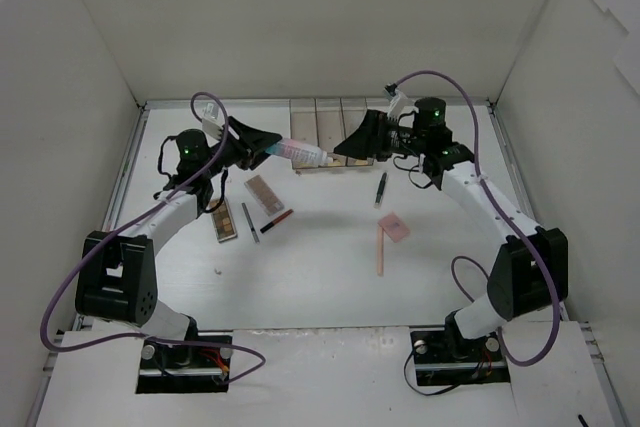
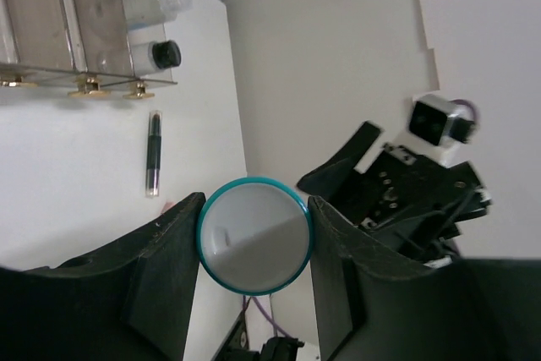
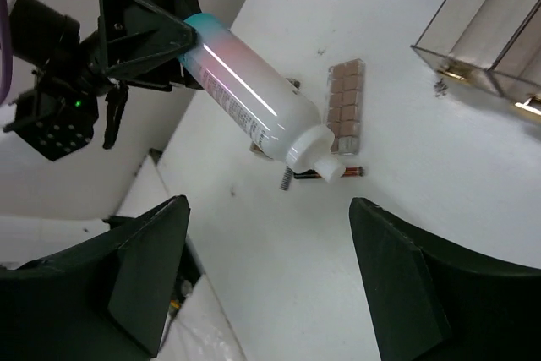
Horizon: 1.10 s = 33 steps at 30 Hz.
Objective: Organize the makeup
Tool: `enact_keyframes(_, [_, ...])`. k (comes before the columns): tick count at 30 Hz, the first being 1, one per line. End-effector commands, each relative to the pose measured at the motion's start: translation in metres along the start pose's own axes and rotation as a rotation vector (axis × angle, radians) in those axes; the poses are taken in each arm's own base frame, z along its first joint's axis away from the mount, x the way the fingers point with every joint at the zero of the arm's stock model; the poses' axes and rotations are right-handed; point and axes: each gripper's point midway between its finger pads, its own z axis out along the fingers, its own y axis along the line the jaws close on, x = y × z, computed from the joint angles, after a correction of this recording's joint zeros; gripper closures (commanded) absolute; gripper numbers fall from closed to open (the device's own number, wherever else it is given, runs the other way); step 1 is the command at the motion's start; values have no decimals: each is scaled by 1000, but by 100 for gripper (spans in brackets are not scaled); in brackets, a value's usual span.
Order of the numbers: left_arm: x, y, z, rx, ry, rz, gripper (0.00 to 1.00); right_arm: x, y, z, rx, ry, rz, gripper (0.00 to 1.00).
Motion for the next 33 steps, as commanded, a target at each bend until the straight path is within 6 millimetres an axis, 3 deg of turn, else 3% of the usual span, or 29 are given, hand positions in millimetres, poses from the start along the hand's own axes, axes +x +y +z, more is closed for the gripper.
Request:
enact_keyframes(1, [-29,-83,-14,238,-131,110,100,-49,41,1,-205,-180,72,27])
enact_keyframes(6, [-37,-101,-20,302,-182,97,100,-53,37,9,-224,-197,87,27])
enact_keyframes(23, [-28,-136,-29,443,-203,83,100,-62,33,30,-312,-207,137,27])
enact_keyframes(33, [-22,-142,-21,492,-188,76,100,-69,58,31,-412,-209,108,29])
